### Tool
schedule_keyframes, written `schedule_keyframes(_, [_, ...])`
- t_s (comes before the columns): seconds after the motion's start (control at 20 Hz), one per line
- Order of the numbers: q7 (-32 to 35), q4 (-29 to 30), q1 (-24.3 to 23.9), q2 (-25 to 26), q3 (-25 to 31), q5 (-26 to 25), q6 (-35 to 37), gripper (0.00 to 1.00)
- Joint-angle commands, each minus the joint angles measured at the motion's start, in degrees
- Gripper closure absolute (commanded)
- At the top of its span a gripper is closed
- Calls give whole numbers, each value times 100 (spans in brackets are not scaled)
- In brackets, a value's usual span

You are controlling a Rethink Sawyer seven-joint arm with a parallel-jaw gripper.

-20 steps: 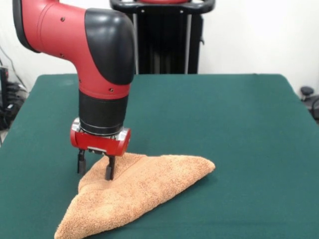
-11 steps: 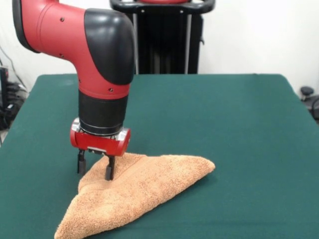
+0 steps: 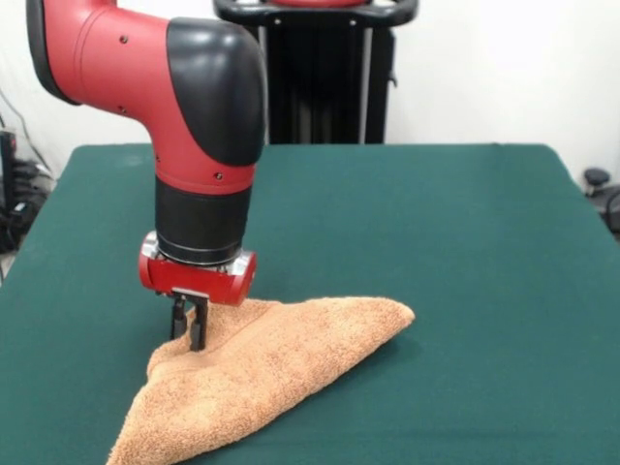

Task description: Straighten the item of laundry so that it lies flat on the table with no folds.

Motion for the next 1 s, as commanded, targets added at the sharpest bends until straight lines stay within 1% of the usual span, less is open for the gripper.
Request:
schedule_keyframes(0.05, [719,206,39,211,568,-95,-296,100])
schedule_keyframes(0.15, [759,240,69,182,534,-83,-283,100])
schedule_keyframes(0.25, [953,439,214,-14,354,-38,-219,100])
schedule_keyframes(0.45, [1283,1152,570,-780,-44,50,163,100])
schedule_keyframes(0.6, [1386,1492,794,-1258,-291,123,521,100])
schedule_keyframes(0.75, [1413,1697,939,-1516,-426,181,731,100])
schedule_keyframes(1.0, [1422,1864,1135,-1781,-582,284,946,100])
